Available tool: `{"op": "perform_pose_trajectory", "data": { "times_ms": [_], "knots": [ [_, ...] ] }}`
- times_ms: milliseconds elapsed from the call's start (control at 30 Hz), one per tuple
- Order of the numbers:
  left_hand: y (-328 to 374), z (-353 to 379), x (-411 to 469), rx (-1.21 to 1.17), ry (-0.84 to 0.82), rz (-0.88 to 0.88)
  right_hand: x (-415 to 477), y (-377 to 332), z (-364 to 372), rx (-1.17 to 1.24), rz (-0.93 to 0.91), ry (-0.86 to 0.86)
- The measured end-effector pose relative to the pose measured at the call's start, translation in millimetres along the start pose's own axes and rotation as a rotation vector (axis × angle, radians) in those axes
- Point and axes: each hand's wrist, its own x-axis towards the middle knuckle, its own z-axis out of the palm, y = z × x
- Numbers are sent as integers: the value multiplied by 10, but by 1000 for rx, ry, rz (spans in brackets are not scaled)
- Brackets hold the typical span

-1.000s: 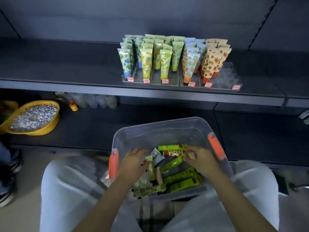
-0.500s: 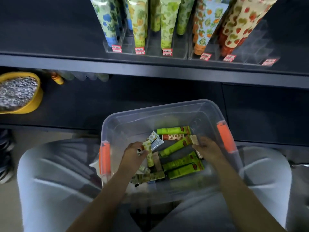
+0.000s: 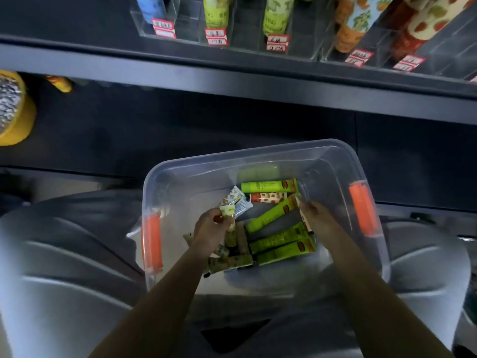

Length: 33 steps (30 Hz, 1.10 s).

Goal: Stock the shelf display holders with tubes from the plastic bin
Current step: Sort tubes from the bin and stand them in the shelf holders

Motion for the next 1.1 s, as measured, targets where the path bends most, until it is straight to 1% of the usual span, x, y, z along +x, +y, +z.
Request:
{"op": "perform_pose_trajectory", "data": {
  "times_ms": [100,233,400,533,600,667,733,833,933,1033,1100],
  "knots": [
    [3,18,8,13,22,-20,28,19,8,-3,-20,-7],
    [9,5,-11,-81,47,-45,33,16,67,30,-39,7],
    [16,3,-40,-160,9,-48,58,-2,115,-44,-56,35],
    [32,-17,-64,-227,-8,-40,88,-24,136,2,-23,36],
    [34,-42,-80,-285,-12,-60,69,-54,113,2,-9,-12],
    [56,-71,-120,-368,-19,-94,-2,-97,87,-3,12,-106],
    [92,-104,-177,-436,-38,-105,-42,-105,82,-66,5,-157],
    [96,-130,-271,-497,-62,-113,-55,-94,108,-120,-31,-143],
    [95,-133,-383,-551,-94,-155,-80,-106,126,-139,-8,-159],
    [144,-148,-478,-598,-113,-169,-171,-193,96,-68,-10,-168],
    [216,-173,-544,-623,-124,-181,-271,-308,46,42,-59,-173]
  ]
}}
